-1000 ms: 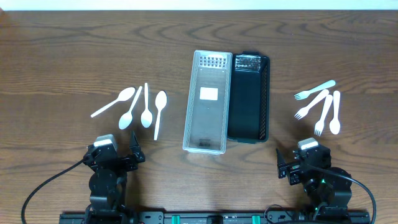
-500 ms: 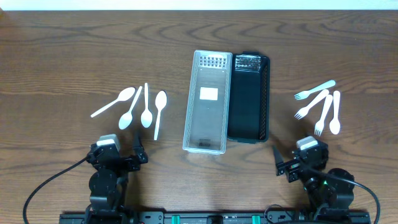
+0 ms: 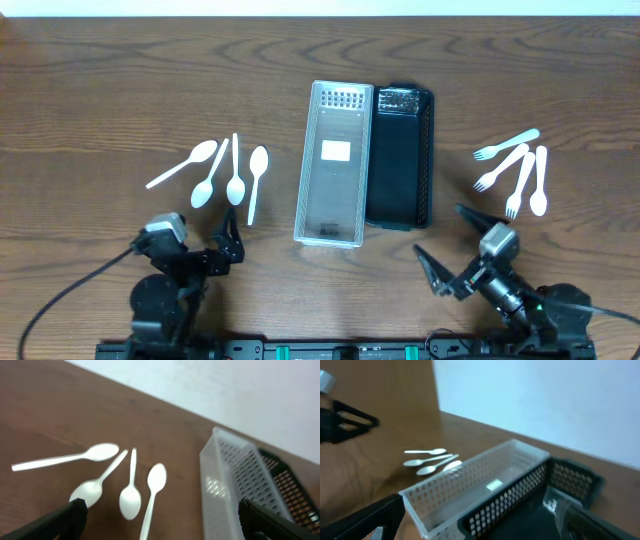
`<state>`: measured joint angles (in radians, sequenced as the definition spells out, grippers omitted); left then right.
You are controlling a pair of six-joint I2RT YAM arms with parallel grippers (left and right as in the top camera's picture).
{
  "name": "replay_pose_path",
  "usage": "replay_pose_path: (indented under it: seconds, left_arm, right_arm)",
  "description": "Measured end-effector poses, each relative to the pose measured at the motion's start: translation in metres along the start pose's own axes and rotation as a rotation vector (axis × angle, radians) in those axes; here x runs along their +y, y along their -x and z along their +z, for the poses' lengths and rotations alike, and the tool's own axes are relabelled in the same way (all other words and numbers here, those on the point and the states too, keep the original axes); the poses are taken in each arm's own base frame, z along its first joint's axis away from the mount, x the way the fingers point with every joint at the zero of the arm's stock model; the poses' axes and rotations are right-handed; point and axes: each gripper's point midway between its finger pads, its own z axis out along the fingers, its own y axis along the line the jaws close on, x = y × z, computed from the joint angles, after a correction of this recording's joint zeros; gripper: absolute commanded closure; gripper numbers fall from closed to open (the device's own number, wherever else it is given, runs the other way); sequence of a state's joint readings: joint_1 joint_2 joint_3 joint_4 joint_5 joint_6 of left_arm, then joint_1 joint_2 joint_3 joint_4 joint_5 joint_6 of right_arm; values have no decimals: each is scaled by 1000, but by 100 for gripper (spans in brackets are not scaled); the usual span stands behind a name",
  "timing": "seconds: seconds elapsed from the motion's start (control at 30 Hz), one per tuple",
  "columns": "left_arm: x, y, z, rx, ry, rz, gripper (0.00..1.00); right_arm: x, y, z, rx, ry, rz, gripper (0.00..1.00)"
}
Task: Pack container
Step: 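Reach the right gripper to the forks and grasp one fork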
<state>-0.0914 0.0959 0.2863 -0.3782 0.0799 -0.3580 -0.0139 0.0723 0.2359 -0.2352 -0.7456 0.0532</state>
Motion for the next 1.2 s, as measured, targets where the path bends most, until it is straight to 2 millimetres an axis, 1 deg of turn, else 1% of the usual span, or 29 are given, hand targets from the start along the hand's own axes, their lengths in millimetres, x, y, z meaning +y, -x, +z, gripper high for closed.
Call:
replay_pose_path:
  seconds: [0.07, 0.13, 0.2, 0.23, 0.27, 0.3, 0.37, 0.43, 0.47, 0.57, 0.63, 0.73, 0.8, 0.87, 0.9, 0.93, 1.0, 1.03, 1.1, 1.17, 1.2]
  left_arm:
    - [-5, 11, -4, 31, 14, -5, 2]
    - [-7, 15, -3, 90, 41, -6, 2]
    - [-8, 17, 1, 161, 73, -4, 2]
    - [-8, 17, 3, 198, 89, -2, 2]
    - [-7, 17, 7, 256, 114, 1, 2]
    - [-8, 17, 9, 272, 121, 3, 2]
    - [-7, 18, 16, 355, 156, 14, 2]
    - [-6, 15, 22, 438, 188, 30, 2]
    - [-5, 15, 25, 473, 201, 36, 2]
    - [0, 5, 36, 588, 244, 51, 2]
    - [4, -5, 42, 651, 267, 53, 2]
    - [12, -22, 50, 735, 301, 53, 2]
    - [17, -32, 54, 778, 317, 54, 2]
    - [20, -38, 55, 808, 328, 55, 2]
    - [21, -41, 56, 822, 333, 56, 2]
    - [23, -45, 56, 839, 339, 55, 2]
    - [25, -50, 55, 865, 348, 56, 2]
    - [26, -52, 55, 875, 352, 57, 2]
    - [27, -56, 56, 891, 356, 60, 2]
    - [29, -59, 57, 904, 361, 60, 2]
    - [29, -60, 57, 909, 363, 59, 2]
  right_arm:
    - [-11, 6, 0, 42, -66, 57, 1]
    - [-23, 12, 1, 84, -130, 99, 1]
    - [-41, 18, 4, 139, -211, 145, 1]
    - [-47, 18, 5, 164, -237, 165, 1]
    - [-59, 18, 7, 221, -290, 201, 1]
    - [-65, 18, 9, 245, -315, 214, 1]
    - [-84, 12, 11, 349, -396, 260, 1]
    - [-108, 6, 12, 481, -493, 284, 1]
    - [-119, 1, 12, 547, -534, 294, 1]
    - [-152, -12, 13, 744, -650, 314, 1]
    - [-172, -21, 23, 845, -682, 327, 1]
    - [-191, -42, 39, 955, -677, 362, 1]
    - [-200, -63, 47, 1019, -673, 392, 1]
    - [-209, -83, 50, 1049, -695, 445, 1]
    - [-215, -92, 50, 1054, -712, 480, 5]
    - [-221, -99, 48, 1058, -731, 509, 10]
    - [-234, -113, 39, 1058, -785, 599, 9]
    - [-239, -116, 34, 1054, -809, 630, 8]
    - [-252, -119, 19, 1035, -871, 694, 8]
    - [-263, -118, 6, 1010, -920, 742, 16]
    - [-268, -118, -1, 997, -949, 765, 19]
